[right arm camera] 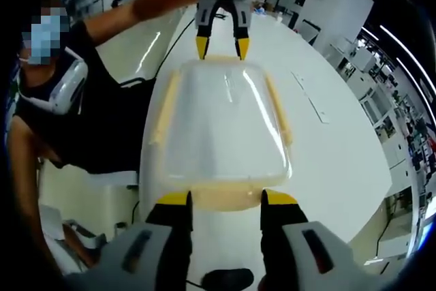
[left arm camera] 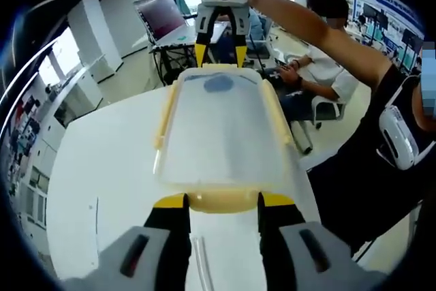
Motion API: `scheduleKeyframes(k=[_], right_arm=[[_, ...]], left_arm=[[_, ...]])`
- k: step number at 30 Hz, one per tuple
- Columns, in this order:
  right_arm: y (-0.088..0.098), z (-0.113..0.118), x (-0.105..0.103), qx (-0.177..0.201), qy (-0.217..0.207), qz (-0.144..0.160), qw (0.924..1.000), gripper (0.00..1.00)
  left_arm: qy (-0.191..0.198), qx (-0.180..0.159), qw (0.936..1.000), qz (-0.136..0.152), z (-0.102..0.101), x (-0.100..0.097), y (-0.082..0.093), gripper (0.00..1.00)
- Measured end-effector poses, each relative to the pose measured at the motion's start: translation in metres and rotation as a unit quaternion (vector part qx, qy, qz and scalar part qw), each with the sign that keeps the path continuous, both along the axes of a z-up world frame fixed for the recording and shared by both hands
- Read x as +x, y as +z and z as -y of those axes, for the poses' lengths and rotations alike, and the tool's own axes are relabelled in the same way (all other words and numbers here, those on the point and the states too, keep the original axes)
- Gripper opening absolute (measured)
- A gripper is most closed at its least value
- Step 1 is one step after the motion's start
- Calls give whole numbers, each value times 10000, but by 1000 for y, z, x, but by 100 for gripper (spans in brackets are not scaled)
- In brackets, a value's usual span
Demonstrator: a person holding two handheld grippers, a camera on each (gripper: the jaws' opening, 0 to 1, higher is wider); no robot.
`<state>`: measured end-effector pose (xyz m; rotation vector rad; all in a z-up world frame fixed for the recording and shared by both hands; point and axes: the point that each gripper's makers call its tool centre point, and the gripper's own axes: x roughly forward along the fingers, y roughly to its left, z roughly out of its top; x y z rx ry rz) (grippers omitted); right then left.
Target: Snap each plastic latch of the storage box into its locked position after aligning the lid with the box until every specified latch is closed and the lid sits flush.
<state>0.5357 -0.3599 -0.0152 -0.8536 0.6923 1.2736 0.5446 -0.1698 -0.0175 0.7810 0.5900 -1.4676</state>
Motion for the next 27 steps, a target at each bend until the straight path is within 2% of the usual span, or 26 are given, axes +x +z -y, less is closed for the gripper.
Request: scheduleKeyframes(k=[3, 7, 18, 23, 27], right_arm=[[-1, -2, 2, 13, 3, -16, 10000, 35], [-4, -15, 3, 6, 3, -9, 10000, 35], [-1, -40, 5, 40, 44, -1, 10000, 35], [-3, -56, 5, 104, 41, -25, 9999, 35], [-3, -72, 10, 167, -19, -59, 9998, 35]], left_arm=[[0, 14, 10000, -54, -1, 1, -1, 36], [-7, 30, 10000, -65, -13, 5, -4, 36], [26, 8, 10000, -70, -39, 4, 2, 36], [0, 46, 9999, -133, -54, 5, 0, 36], [-70, 56, 9999, -147, -70, 14, 3, 36]])
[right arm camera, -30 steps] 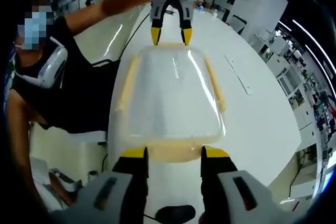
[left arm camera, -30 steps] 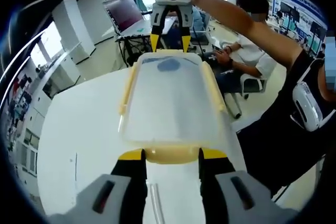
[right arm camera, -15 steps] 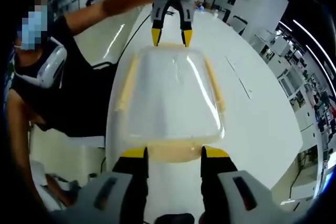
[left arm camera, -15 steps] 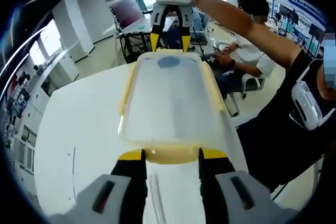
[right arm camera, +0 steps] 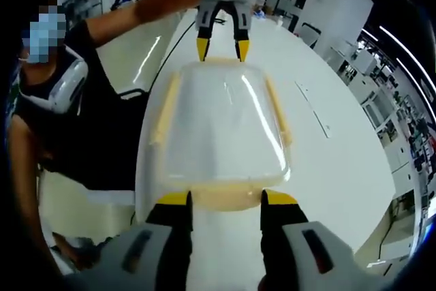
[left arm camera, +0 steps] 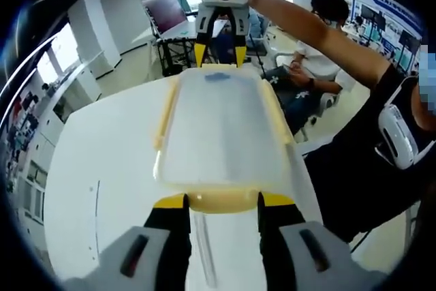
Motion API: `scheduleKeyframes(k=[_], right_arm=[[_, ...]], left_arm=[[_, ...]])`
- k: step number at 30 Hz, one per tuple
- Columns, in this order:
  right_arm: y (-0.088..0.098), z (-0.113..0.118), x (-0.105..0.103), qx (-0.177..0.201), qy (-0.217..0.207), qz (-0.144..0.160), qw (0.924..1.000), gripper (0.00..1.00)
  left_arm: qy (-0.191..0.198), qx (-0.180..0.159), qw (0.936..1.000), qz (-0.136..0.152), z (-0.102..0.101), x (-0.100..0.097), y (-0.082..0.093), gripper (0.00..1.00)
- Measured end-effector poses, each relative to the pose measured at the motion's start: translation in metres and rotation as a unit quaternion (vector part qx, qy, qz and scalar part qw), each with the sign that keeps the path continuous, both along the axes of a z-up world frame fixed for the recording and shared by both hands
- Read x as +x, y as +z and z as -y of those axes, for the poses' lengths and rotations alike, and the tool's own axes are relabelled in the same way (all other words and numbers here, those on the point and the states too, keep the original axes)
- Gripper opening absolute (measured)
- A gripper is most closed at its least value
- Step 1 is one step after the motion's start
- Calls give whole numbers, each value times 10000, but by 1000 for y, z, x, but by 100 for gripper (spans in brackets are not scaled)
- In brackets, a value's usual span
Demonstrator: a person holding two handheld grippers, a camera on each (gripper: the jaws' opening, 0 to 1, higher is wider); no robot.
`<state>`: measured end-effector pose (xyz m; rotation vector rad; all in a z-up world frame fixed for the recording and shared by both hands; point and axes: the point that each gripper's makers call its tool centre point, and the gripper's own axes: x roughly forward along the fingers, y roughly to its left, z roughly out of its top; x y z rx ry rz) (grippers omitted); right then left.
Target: Snap each plastic latch of the storage box into its locked position after aligning the lid with the box until every specified latch is closed and the lid sits flush.
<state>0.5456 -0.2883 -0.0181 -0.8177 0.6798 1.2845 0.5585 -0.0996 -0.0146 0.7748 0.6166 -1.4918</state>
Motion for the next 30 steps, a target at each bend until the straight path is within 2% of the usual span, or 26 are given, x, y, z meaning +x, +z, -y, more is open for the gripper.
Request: scheduleKeyframes(k=[5, 12, 24, 28, 30], right_arm=[[-1, -15, 8, 2, -19, -65, 10000, 35], [-3, -32, 16, 23, 4, 8, 10000, 35], [-6, -64, 22, -6, 207, 33, 9998, 35], [-7, -67, 24, 14, 224, 5, 9997, 35], [-12, -82, 29, 45, 313, -38, 9995, 35]], left_arm=[[-48, -30, 10000, -49, -15, 6, 0, 36], [-33, -43, 10000, 9, -34, 14, -2, 36], [157, -81, 9998, 15, -67, 13, -9, 36], [173, -118, 9998, -3, -70, 14, -10, 36], [246, -161, 9996, -59, -84, 18, -13, 36]])
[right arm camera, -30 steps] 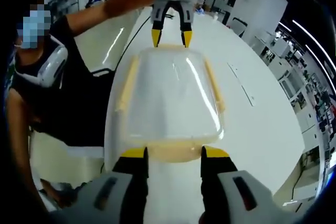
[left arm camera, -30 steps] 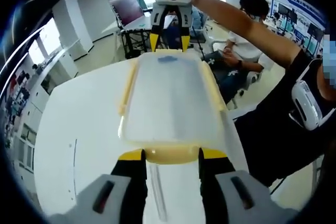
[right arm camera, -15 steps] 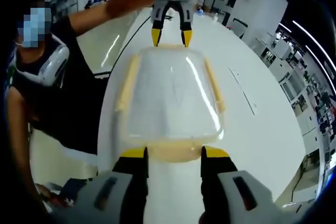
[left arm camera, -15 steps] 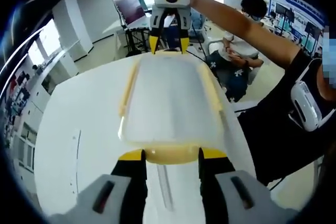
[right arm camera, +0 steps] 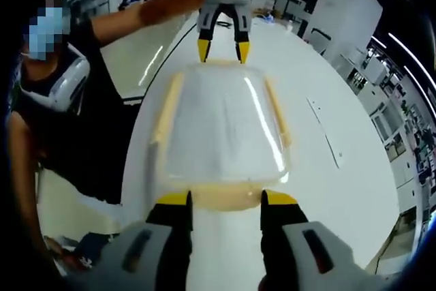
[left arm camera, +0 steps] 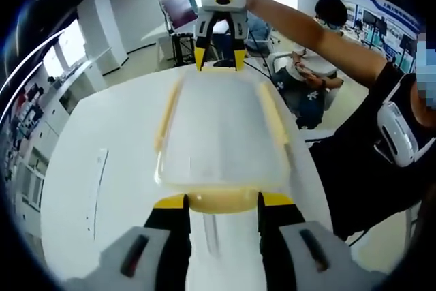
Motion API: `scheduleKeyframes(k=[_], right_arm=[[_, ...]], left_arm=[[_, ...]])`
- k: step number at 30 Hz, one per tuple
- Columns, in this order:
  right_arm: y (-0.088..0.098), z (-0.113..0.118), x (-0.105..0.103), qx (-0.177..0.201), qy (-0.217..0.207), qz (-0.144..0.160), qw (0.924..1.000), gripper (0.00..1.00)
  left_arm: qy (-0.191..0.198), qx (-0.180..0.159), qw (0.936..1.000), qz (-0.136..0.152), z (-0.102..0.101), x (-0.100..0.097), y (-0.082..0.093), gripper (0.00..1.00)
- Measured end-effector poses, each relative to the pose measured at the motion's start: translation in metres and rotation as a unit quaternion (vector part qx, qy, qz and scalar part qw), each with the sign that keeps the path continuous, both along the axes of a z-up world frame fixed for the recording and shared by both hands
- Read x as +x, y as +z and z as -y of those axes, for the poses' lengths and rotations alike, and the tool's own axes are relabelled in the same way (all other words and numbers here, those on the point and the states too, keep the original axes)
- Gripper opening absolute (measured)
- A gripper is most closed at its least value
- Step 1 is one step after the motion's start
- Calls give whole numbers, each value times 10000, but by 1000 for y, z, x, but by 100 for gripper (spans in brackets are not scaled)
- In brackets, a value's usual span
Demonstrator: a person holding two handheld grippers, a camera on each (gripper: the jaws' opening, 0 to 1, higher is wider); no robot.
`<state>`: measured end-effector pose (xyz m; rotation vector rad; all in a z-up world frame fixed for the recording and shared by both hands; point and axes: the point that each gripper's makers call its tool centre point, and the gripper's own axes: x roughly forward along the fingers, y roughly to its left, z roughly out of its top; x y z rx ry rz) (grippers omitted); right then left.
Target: Snap each plastic latch of the storage box into its locked position after aligning the lid with the box until every specified latch is closed and the lid sits flush.
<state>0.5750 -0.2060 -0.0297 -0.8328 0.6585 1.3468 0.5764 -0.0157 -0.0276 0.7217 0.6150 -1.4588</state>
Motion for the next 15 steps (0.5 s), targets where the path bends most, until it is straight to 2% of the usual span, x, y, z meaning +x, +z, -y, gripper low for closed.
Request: scheduleKeyframes(k=[3, 7, 11, 15], right_arm=[[-5, -15, 5, -60, 112, -39, 9999, 35], [-10, -25, 10, -63, 161, -92, 9998, 35], [-15, -31, 13, -27, 194, -79, 9998, 35], [-15, -31, 11, -67, 227, -105, 9997, 35]], left_arm=[[59, 71, 10000, -7, -12, 2, -2, 36], [123, -133, 9997, -153, -25, 6, -7, 36], [171, -153, 9996, -162, -29, 7, -18, 36], [190, -163, 9995, -190, -30, 3, -17, 36]])
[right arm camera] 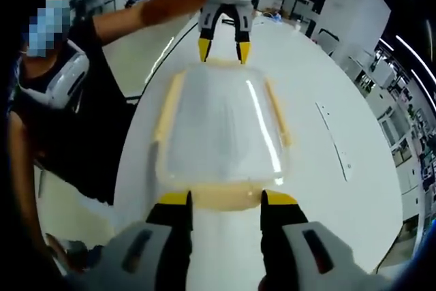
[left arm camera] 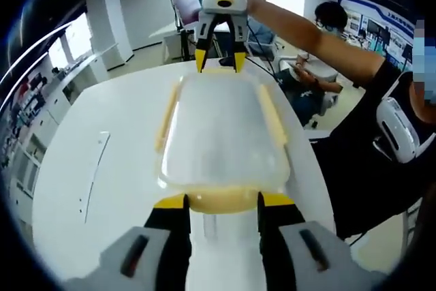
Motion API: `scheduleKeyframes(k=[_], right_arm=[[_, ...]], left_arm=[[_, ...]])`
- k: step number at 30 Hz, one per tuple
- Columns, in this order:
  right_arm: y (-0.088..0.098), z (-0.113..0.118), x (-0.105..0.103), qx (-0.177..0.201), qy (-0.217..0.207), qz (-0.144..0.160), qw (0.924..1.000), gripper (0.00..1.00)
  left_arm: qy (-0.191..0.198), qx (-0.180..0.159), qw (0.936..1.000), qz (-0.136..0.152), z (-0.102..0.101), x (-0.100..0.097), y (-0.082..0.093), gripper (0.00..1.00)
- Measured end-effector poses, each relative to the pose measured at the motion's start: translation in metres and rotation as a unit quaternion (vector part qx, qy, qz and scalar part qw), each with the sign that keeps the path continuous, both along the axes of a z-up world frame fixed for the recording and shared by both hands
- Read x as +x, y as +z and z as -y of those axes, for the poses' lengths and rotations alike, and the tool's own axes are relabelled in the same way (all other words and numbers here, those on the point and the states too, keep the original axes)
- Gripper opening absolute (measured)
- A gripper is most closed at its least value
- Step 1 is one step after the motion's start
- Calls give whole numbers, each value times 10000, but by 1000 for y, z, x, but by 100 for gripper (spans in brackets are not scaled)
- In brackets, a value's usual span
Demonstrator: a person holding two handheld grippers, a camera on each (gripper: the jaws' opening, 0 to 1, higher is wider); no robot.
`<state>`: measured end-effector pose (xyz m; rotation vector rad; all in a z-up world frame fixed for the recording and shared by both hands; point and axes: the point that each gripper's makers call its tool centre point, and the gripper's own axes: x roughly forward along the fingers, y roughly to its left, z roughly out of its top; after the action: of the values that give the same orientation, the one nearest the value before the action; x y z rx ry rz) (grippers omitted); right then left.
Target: Snap each plastic latch of the storage box into its locked position after aligning the lid with the box until every specified latch is closed and the lid sits flush.
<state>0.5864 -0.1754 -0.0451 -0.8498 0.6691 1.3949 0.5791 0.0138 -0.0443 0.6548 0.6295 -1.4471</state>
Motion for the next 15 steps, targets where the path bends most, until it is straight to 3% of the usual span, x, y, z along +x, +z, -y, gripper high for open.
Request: scheduleKeyframes(k=[9, 15], right_arm=[[-4, -15, 13, 50, 73, -236, 9997, 35], [-2, -24, 14, 37, 140, -201, 9997, 35]], left_arm=[[39, -124, 9997, -224, -15, 9, -2, 36], [93, -19, 9999, -141, -24, 8, -3, 35]])
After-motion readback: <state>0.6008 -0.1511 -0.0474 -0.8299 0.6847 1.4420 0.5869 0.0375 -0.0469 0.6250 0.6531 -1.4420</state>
